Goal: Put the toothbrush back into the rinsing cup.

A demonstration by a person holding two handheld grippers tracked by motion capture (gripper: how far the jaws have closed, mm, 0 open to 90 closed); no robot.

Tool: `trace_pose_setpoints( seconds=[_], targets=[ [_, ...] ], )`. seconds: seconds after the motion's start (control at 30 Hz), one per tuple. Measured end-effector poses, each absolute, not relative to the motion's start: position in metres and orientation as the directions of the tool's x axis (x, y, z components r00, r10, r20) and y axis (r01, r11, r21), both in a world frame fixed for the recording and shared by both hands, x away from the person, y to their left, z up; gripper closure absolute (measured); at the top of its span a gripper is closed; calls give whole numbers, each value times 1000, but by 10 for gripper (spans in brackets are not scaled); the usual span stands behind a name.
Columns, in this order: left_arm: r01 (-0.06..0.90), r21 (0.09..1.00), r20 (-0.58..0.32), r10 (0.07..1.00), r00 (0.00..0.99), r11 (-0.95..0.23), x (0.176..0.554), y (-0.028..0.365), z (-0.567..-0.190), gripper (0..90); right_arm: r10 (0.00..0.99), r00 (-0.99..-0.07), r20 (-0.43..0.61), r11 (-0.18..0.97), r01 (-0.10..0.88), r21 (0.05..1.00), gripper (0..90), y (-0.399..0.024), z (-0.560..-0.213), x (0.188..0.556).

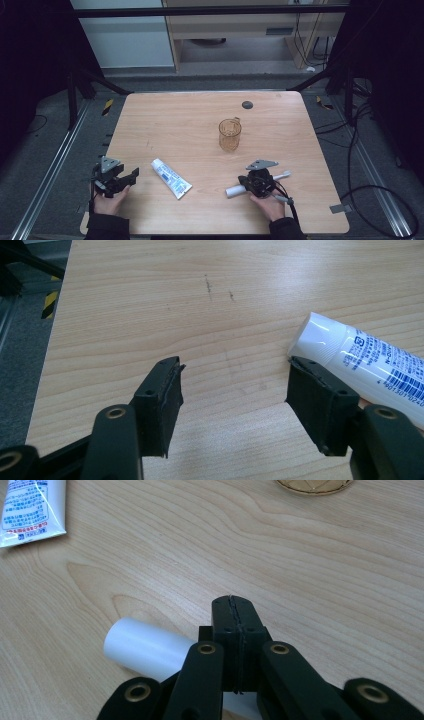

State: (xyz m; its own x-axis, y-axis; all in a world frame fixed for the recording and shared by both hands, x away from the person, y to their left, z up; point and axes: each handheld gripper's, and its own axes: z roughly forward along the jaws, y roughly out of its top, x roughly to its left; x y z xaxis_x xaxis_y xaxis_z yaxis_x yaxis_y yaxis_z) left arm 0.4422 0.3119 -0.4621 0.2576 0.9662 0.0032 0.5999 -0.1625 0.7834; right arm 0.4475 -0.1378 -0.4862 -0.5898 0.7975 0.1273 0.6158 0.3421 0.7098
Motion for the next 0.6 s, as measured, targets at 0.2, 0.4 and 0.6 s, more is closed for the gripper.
trace_pose_setpoints(
  seconds=[0.2,0.4,0.6],
  targets=[
    [600,784,3,966,258,-162,442,312,-462,382,794,-595,126,347,614,709,900,-138,-486,444],
    [600,784,3,966,258,-163,442,312,-462,382,786,-607,116,366,608,704,900,-138,-487,442],
    [600,783,2,966,258,-162,442,312,-462,381,780,-615,115,376,607,700,900,-139,-486,439]
  ],
)
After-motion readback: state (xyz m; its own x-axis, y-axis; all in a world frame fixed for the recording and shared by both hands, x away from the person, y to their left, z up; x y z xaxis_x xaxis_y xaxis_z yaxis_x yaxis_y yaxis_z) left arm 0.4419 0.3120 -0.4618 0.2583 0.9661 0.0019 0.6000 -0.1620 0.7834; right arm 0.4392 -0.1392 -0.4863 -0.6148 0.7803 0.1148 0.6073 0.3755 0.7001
